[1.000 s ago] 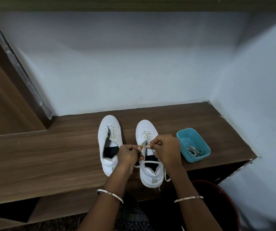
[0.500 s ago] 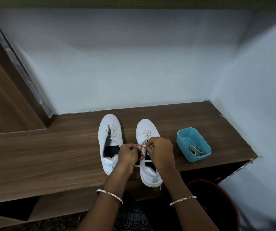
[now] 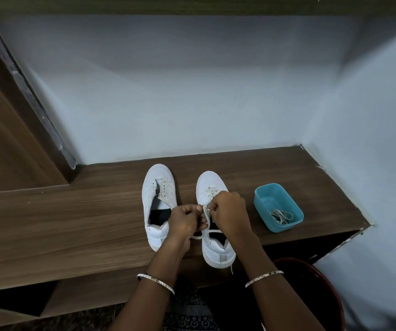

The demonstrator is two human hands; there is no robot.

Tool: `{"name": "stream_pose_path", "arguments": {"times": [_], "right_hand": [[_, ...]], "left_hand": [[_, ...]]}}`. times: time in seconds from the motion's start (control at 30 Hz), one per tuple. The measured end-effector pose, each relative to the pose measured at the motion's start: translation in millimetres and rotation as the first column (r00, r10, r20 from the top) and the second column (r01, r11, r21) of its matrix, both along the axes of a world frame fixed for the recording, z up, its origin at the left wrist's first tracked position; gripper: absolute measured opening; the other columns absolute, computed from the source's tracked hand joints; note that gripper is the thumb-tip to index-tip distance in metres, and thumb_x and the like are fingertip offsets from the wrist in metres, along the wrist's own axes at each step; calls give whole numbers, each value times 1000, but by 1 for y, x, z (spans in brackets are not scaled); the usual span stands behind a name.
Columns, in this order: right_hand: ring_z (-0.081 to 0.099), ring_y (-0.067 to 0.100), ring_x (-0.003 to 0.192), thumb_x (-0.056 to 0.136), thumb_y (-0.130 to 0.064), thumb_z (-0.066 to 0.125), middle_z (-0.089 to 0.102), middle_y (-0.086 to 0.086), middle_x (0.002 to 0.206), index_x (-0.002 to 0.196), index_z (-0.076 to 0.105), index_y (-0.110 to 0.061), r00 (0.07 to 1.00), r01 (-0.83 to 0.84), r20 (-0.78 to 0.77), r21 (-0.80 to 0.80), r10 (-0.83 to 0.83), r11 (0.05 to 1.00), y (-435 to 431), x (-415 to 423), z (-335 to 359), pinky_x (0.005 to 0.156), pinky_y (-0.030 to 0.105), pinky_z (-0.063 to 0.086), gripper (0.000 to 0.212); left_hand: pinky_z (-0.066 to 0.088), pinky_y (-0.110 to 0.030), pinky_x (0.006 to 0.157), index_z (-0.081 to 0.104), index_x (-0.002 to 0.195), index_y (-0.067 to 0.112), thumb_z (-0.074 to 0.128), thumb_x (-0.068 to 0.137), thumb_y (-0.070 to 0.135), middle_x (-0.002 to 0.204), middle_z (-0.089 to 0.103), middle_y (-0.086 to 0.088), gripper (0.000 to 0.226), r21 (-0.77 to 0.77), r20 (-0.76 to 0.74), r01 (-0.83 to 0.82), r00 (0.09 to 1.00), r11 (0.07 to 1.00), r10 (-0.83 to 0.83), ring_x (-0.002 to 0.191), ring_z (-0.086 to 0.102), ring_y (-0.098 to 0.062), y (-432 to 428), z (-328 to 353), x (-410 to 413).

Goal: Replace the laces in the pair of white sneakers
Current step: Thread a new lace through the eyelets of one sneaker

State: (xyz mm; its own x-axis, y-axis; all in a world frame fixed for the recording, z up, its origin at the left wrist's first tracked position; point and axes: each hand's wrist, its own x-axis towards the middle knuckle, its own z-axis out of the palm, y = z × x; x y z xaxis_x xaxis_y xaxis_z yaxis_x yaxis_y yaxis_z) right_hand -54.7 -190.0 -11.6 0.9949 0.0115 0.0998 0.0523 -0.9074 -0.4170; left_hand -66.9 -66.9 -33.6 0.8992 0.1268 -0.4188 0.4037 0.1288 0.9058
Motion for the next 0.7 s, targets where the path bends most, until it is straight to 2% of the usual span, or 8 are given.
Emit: {"name": "stream_pose_path", "arguments": {"times": [0.1,0.17,0.33,0.43,0.5,0.6,0.67,0.7], "right_hand": [[65,17,92,91,-17,66,74,1,94,97,77,-15,998,-58,-13,1,58,998,-4,2,5,81,27,53,13],[66,11,81,85,-13,73,74,-4,83,86,77,-18,997,-72,-7,93,73,993,-8,4,8,73,23,51,7],[65,4,64,74,-12,83,70,-9,67,71,71,-21,994,-88,-33,246,100,965,-15,8,7,61,14,44,15],[68,3,63,72,-8,84,72,-10,65,72,75,-17,988,-109,-63,370,142,922,-21,10,5,64,16,50,13],[67,0,62,73,-5,84,71,-12,67,76,77,-12,983,-115,-72,468,167,876,-24,8,4,58,10,46,11],[66,1,63,78,-11,83,73,-11,75,83,77,-14,989,-61,-82,551,127,832,-29,3,1,55,12,49,8],[67,4,65,80,-13,81,73,-7,77,86,77,-16,996,20,-83,580,35,814,-36,-1,-5,59,19,55,8],[67,6,66,81,-12,80,73,-6,77,87,76,-16,996,58,-92,599,-4,799,-39,-3,-7,62,22,57,9]], "left_hand": [[55,-24,55,71,83,0,55,98,4,68,66,-13,23,-15,-13,19,1000,1000,-19,58,62,-16,3,1,2],[55,-23,53,71,87,-2,56,96,-2,71,66,-15,18,-25,-34,47,998,999,-47,56,62,-15,4,2,4],[57,-23,54,70,87,-2,60,94,-1,70,67,-15,13,5,-60,90,994,996,-90,56,64,-15,4,0,9],[59,-26,58,69,81,0,61,95,3,70,67,-16,16,88,-57,133,990,987,-129,56,65,-18,5,2,11],[60,-30,61,68,81,2,56,98,7,70,68,-13,21,229,-39,170,985,958,-166,56,66,-18,3,6,11],[58,-40,70,59,92,6,49,99,18,85,70,-9,18,587,25,147,980,796,-199,73,70,-25,2,21,6],[45,-37,74,52,100,4,47,100,20,100,63,-8,16,780,84,69,973,622,-214,95,63,-30,4,33,5],[40,-36,76,52,106,2,46,100,19,108,60,-12,19,816,112,33,971,577,-213,102,59,-33,7,38,5]]}}
